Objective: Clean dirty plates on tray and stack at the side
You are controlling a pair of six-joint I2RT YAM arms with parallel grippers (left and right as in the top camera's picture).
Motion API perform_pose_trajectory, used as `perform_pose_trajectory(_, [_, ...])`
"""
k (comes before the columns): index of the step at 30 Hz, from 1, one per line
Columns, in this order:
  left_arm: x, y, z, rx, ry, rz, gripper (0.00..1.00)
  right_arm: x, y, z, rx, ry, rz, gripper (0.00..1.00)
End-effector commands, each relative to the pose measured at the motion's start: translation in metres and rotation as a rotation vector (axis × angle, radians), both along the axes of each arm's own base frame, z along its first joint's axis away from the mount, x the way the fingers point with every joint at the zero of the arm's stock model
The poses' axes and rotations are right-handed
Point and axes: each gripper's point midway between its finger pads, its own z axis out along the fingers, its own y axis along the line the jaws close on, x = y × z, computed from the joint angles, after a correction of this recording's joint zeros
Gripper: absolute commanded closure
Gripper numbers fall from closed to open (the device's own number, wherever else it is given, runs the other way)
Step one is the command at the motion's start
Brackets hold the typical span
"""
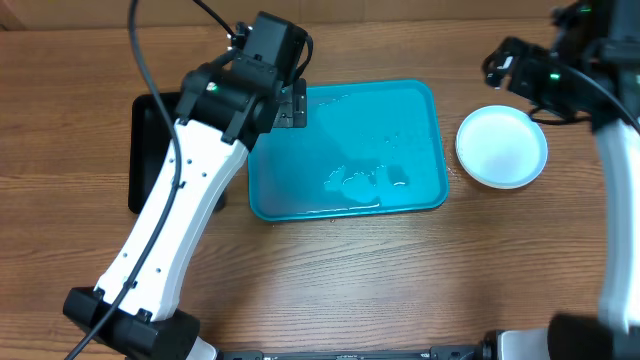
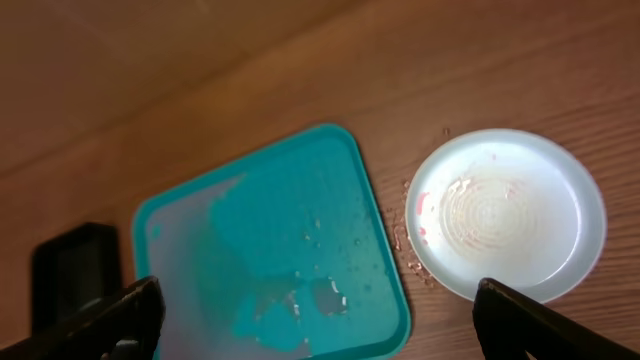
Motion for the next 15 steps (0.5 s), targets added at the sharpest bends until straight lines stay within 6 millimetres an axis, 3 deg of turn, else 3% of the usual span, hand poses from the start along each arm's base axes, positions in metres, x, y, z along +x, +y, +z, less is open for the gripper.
perform_pose_trajectory(1, [0.003,0.000,-0.007,0.007,0.018,0.003,0.00,-0.029,0.007,0.040,-0.006,-0.087,0.029,0.00])
perform_pose_trajectory(5, [0.003,0.000,-0.008,0.008,0.021,0.003,0.00,-0.057,0.016,0.054,0.020,-0.102,0.054,0.00])
perform_pose_trajectory(9, [0.003,0.000,-0.008,0.008,0.021,0.003,0.00,-0.064,0.016,0.061,0.017,-0.123,0.054,0.00])
perform_pose_trajectory(13, [0.003,0.000,-0.008,0.008,0.021,0.003,0.00,-0.075,0.013,0.048,0.000,-0.052,0.050,0.00])
perform_pose_trajectory(15, [0.003,0.000,-0.008,0.008,0.021,0.003,0.00,-0.075,0.003,0.044,-0.055,-0.040,0.018,0.00])
